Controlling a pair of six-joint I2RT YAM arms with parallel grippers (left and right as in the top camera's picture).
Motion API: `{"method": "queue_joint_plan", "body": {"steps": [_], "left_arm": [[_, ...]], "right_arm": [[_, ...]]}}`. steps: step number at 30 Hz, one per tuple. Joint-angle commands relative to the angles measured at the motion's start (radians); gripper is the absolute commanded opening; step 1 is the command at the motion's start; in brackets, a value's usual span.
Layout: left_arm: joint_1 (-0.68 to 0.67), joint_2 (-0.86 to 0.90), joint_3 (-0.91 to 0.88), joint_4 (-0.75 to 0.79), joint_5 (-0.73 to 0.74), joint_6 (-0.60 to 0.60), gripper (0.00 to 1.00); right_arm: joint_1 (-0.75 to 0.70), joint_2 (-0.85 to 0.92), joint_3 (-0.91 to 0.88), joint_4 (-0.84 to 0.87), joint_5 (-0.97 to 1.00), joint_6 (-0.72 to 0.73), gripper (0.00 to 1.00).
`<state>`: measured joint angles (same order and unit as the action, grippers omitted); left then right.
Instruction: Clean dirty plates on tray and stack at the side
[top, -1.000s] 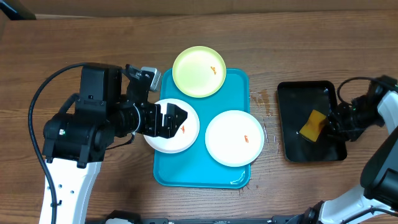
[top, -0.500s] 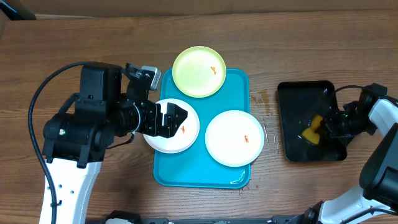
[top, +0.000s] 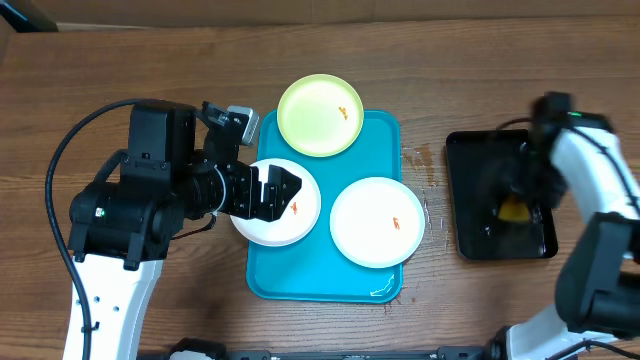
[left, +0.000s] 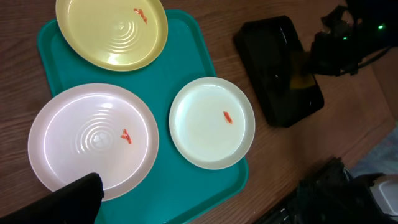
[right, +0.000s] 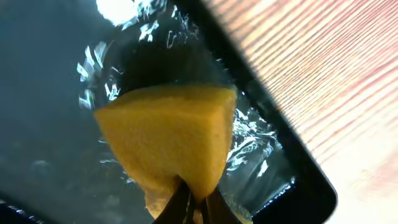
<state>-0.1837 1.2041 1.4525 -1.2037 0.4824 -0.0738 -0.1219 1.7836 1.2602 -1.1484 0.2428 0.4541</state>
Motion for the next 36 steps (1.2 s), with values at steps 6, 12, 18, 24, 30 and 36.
{"method": "queue_joint_plan", "body": {"steps": [6,12,18,24,30,36], "left_arm": [[-0.007,-0.007,0.023,-0.001,0.005,0.022,1.0],[-0.007,-0.008,0.023,-0.001,0.005,0.022,1.0],[-0.007,-0.008,0.023,0.002,0.005,0.023,1.0],[-0.007,-0.008,0.023,0.003,0.005,0.022,1.0],[-0.007,-0.007,0.023,0.004,0.005,0.022,1.0],[-0.007,-0.007,0.023,0.004,0.005,0.022,1.0]], "right_arm": [[0.267,0.087,0.01,0.013,0.39,0.151,0.04],[0.318,0.182,0.01,0.031,0.399,0.168,0.04],[0.338,0.181,0.016,-0.009,0.39,0.167,0.17],[0.355,0.178,0.024,-0.025,0.338,0.167,0.2],[0.358,0.164,0.05,-0.04,0.327,0.14,0.19],[0.358,0.15,0.062,-0.017,0.152,0.087,0.2]]}}
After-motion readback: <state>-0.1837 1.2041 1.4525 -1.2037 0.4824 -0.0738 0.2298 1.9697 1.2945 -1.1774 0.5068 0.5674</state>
